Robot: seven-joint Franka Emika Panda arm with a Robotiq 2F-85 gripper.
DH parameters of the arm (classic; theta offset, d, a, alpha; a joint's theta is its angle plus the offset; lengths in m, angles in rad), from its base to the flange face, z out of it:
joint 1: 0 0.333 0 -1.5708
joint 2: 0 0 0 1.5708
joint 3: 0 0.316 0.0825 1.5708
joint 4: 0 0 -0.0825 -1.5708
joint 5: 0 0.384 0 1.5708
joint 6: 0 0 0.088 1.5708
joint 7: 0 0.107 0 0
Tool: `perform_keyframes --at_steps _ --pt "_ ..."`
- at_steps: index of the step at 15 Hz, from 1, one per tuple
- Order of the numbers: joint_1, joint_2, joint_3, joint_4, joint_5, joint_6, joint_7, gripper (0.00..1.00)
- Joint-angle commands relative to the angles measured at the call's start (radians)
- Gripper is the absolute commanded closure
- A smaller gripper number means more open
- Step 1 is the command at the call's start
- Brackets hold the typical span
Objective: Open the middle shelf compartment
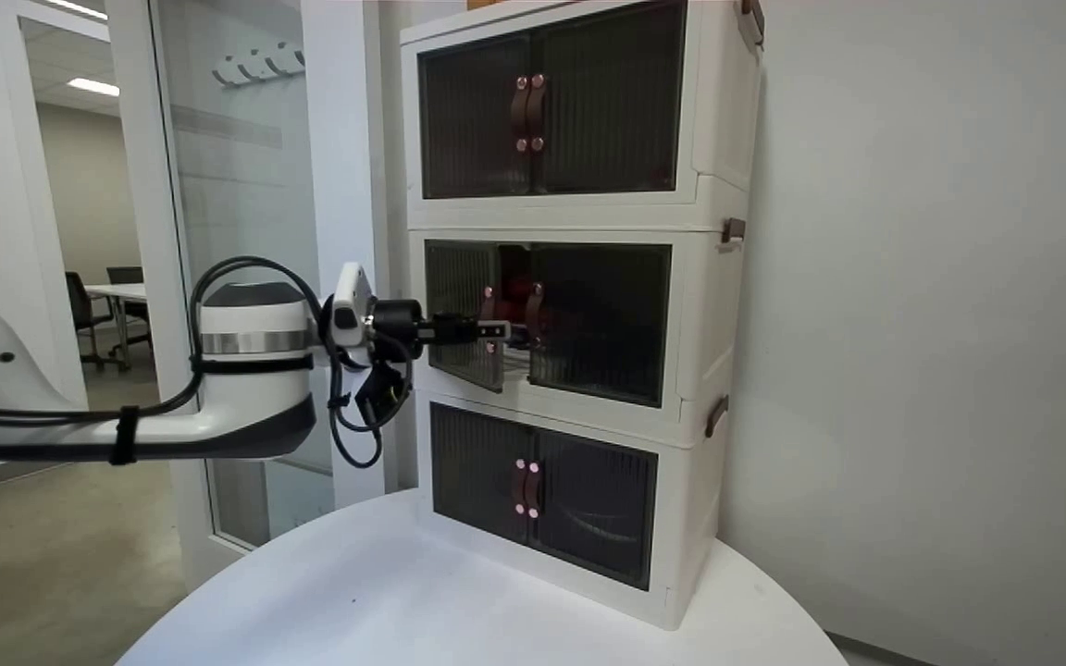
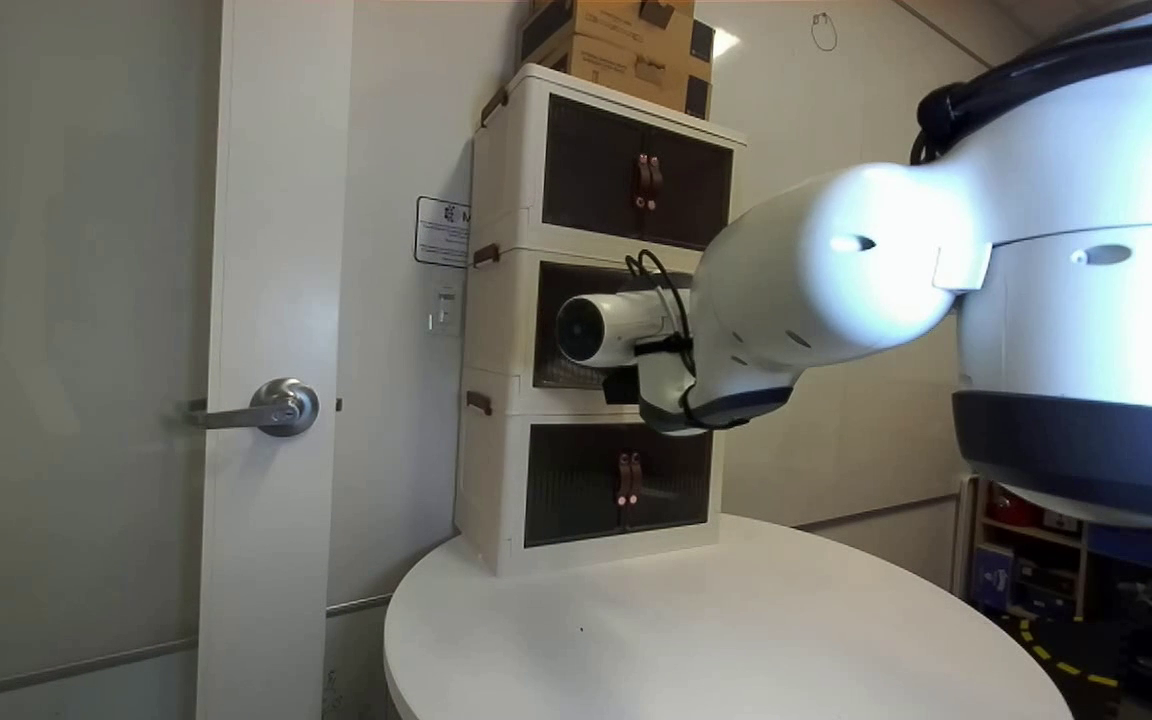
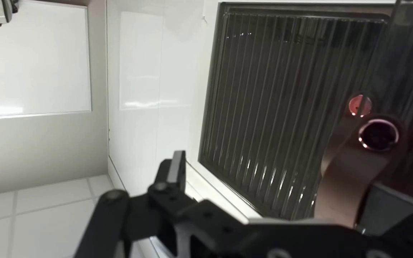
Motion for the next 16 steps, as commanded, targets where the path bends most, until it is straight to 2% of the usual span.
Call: perform_keyframes --at_steps 1,2,3,4,5,6,7,10,13,16 --pt "0.052 0.012 -0.009 -0.130 0.002 0.226 0.031 0.00" --pt "0.064 0.015 -0.023 -0.160 0.003 0.315 0.045 0.00" --pt "0.076 -0.026 -0.055 -0.188 0.097 0.398 -0.001 0.00" --pt "0.088 -0.020 -0.062 -0.213 0.127 0.470 -0.006 0.00" --pt "0.096 0.018 -0.057 -0.232 0.080 0.538 0.043 0.00" --pt "0.107 -0.008 -0.075 -0.252 0.185 0.606 -0.021 0.00" --pt "0.106 0.005 -0.071 -0.259 0.220 0.666 -0.028 0.00" --pt "0.130 0.063 -0.042 -0.266 0.304 0.686 -0.090 0.00" --pt "0.130 0.105 -0.025 -0.253 0.342 0.650 -0.142 0.00" --pt "0.103 0.167 -0.009 -0.270 0.347 0.786 -0.213 0.00"
